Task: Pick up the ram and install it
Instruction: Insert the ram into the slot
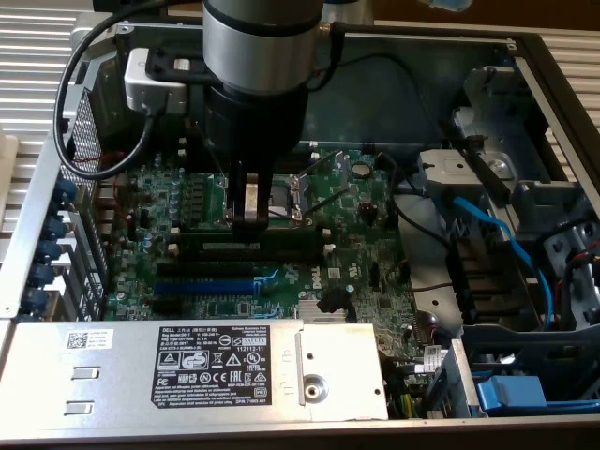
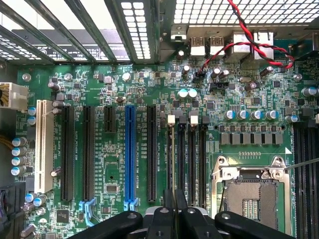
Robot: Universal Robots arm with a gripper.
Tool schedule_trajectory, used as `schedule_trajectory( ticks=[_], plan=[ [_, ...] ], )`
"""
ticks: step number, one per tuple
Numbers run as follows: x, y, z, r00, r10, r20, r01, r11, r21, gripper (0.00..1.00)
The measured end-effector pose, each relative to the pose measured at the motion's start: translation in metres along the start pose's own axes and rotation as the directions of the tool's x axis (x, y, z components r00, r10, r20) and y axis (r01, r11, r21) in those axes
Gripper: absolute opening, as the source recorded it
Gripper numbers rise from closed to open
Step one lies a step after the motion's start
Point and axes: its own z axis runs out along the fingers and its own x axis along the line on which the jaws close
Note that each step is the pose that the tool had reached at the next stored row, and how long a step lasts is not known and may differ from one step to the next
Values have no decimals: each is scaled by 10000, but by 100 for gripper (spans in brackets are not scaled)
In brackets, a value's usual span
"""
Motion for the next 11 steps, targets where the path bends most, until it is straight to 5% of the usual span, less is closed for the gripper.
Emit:
schedule_trajectory(
  ticks=[11],
  plan=[
    [0, 0, 0, 10000, 0, 0, 0, 10000, 0, 20]
  ],
)
